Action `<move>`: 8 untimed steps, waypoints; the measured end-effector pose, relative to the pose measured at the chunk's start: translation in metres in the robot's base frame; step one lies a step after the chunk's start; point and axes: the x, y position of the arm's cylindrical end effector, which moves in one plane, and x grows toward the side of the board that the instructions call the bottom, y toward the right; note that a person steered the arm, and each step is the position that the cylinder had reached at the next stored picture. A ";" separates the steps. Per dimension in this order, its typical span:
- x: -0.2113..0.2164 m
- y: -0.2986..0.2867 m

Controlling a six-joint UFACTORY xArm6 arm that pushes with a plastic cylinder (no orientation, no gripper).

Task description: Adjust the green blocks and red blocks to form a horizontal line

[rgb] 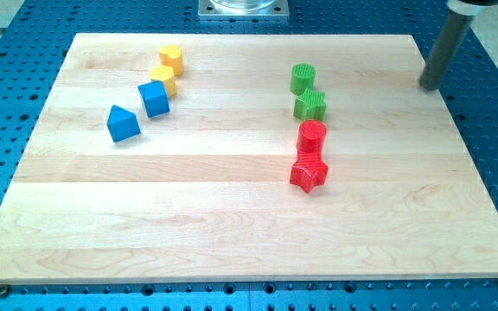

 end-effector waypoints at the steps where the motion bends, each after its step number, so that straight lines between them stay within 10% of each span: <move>1: 0.000 0.004; 6: -0.005 -0.211; 8: 0.036 -0.143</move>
